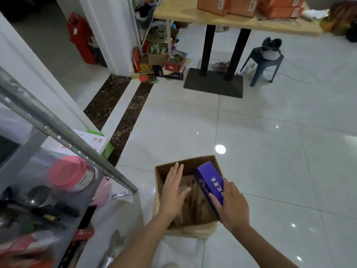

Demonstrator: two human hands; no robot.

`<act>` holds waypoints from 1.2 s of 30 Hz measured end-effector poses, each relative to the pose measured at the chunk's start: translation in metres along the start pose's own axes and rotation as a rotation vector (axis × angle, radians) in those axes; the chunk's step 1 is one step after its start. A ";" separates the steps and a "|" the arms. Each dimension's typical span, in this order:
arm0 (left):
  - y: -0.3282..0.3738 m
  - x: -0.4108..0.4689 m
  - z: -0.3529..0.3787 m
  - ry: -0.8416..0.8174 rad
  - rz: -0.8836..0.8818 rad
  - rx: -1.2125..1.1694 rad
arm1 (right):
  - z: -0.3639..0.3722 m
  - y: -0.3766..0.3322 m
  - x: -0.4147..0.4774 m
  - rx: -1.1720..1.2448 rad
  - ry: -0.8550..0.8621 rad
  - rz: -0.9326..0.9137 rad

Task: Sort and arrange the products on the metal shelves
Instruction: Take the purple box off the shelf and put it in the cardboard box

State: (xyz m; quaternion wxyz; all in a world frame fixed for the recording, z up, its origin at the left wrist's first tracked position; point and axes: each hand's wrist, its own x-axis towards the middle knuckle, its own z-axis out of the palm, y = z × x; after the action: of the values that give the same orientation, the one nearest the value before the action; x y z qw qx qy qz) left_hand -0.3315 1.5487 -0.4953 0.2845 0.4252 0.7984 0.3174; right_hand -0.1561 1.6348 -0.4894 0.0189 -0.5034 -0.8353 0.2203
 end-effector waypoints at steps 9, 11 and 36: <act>0.037 0.015 -0.068 -0.272 0.063 -0.419 | -0.041 0.011 -0.010 0.501 -0.130 -0.231; 0.053 0.008 -0.083 -0.275 0.102 -0.371 | -0.054 0.007 -0.010 0.544 -0.144 -0.270; 0.105 -0.048 -0.153 0.156 -0.397 -0.510 | -0.143 -0.043 -0.018 1.271 -0.526 -0.046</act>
State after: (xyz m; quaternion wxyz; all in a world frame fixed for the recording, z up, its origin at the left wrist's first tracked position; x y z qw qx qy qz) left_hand -0.3673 1.5128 -0.3109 0.3762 0.1507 0.7798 0.4771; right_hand -0.1472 1.6526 -0.3406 0.1118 -0.3063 -0.5312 0.7820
